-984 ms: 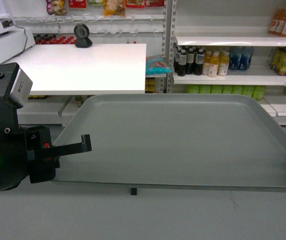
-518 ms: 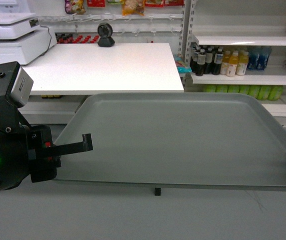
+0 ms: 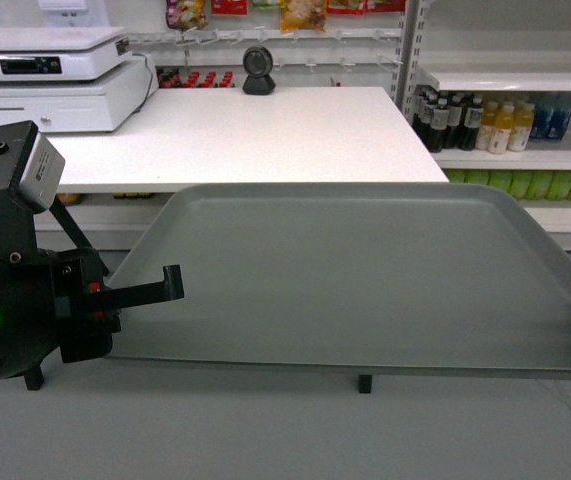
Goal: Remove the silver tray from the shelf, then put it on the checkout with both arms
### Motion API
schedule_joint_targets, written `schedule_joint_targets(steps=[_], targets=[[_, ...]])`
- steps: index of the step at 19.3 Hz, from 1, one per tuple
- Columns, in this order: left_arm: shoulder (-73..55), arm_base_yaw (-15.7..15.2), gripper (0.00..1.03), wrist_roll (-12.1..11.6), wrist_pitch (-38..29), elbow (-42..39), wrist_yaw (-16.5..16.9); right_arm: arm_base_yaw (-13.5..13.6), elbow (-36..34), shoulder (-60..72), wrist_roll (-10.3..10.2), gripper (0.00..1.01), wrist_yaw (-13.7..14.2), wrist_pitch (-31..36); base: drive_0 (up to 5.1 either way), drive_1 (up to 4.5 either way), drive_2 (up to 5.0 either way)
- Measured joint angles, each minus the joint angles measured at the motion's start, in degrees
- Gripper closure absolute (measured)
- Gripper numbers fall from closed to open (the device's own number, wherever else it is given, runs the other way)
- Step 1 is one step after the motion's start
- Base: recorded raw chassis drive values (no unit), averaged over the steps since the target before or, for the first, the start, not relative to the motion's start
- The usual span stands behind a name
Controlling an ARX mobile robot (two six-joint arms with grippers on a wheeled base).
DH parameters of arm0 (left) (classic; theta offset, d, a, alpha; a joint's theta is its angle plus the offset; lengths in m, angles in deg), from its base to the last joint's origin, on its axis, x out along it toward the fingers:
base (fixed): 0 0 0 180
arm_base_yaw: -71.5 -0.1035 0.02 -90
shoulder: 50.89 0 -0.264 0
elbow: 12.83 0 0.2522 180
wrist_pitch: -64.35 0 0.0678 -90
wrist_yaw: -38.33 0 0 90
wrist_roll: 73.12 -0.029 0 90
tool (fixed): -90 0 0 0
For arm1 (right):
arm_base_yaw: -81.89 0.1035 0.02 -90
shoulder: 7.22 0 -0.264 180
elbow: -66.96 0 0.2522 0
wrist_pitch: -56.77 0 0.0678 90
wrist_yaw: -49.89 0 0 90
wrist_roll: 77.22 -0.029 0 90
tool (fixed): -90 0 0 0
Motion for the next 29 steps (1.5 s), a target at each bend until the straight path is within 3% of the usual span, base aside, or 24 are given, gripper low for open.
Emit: schedule_joint_targets(steps=[23,29], targets=[[0.02,-0.20,1.00,-0.02,0.28,-0.02,-0.09,0.31,-0.07,0.09,-0.07,0.99,0.09,-0.22,-4.6,3.75,1.1],[0.02,-0.20,1.00,-0.02,0.26,-0.02,0.07,0.31,-0.07,0.11,-0.09,0.99,0.07,-0.37,-0.1,4.11,-4.2]])
